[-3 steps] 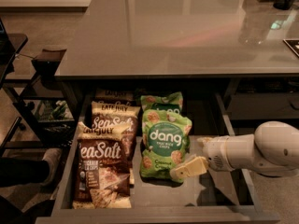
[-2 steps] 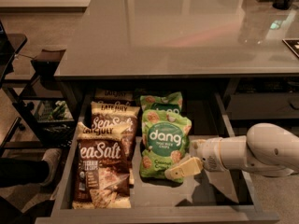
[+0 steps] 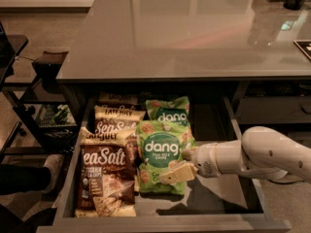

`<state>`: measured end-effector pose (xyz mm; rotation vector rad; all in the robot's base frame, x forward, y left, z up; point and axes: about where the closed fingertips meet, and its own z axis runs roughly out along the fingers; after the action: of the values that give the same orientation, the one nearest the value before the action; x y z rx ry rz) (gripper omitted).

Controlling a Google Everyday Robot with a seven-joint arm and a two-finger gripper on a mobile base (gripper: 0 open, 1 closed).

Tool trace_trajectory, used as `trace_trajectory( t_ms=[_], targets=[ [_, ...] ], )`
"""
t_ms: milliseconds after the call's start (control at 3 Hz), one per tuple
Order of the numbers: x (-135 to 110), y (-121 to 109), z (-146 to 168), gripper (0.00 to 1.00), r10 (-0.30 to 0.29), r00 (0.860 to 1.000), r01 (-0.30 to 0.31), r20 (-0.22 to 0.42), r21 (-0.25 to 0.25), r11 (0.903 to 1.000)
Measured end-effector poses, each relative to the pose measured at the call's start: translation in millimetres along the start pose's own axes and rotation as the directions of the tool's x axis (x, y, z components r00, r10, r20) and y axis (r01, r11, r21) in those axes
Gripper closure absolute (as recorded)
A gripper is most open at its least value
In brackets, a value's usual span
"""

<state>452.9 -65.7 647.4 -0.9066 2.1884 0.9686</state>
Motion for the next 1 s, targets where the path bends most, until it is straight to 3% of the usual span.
trace_trajectory(
  t_ms=[1000],
  targets=[
    [-16.3,16.3,18.5,0.86,-0.004,1.000,0.004,-0.013,-0.055,0.9985]
  ],
)
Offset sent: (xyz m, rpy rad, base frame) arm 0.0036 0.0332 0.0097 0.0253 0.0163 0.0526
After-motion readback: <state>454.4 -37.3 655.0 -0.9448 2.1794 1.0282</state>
